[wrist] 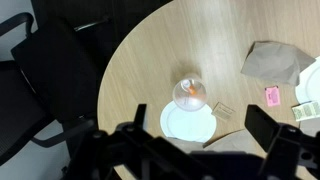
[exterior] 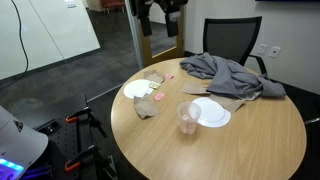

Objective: Take the marker from the cup and put it on the table

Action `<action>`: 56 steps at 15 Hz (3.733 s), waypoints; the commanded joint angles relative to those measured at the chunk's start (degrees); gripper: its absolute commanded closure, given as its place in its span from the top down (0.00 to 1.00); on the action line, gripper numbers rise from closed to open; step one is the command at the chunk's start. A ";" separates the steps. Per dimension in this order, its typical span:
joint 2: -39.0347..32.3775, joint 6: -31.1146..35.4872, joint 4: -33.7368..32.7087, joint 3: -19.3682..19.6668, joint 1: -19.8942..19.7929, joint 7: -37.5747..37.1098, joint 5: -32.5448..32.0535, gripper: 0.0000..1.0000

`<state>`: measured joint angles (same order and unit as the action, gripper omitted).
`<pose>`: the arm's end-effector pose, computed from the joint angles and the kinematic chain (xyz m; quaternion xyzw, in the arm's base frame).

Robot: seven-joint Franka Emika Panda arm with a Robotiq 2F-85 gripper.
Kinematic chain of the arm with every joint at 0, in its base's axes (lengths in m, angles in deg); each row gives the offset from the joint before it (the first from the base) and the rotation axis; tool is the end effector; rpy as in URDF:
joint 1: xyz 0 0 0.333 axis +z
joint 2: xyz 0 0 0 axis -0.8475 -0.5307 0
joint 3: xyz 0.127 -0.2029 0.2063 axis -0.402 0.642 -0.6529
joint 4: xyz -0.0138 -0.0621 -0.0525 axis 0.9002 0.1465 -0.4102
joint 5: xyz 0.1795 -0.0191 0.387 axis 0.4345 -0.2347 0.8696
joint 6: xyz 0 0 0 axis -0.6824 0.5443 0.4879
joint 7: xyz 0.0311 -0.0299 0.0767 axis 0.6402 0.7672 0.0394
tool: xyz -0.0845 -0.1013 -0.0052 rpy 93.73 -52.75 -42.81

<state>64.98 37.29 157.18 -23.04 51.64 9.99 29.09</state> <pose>0.4844 -0.1583 0.4345 0.9930 0.0731 0.0168 0.0914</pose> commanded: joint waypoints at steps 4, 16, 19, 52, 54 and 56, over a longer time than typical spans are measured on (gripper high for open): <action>-0.02 -0.12 -0.09 -0.19 -0.20 0.06 0.09 1.00; -9.30 11.68 0.38 -0.32 0.89 2.25 3.57 1.00; -13.05 14.60 0.29 -0.55 0.83 4.46 5.62 1.00; -41.05 28.89 -8.85 -5.65 -7.03 12.82 7.04 0.52; -42.34 29.18 -9.90 -6.13 -7.28 12.74 6.95 0.49; -43.44 29.10 -10.90 -6.42 -7.35 12.58 6.81 0.50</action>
<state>23.45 65.58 148.42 -28.09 45.67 21.28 36.12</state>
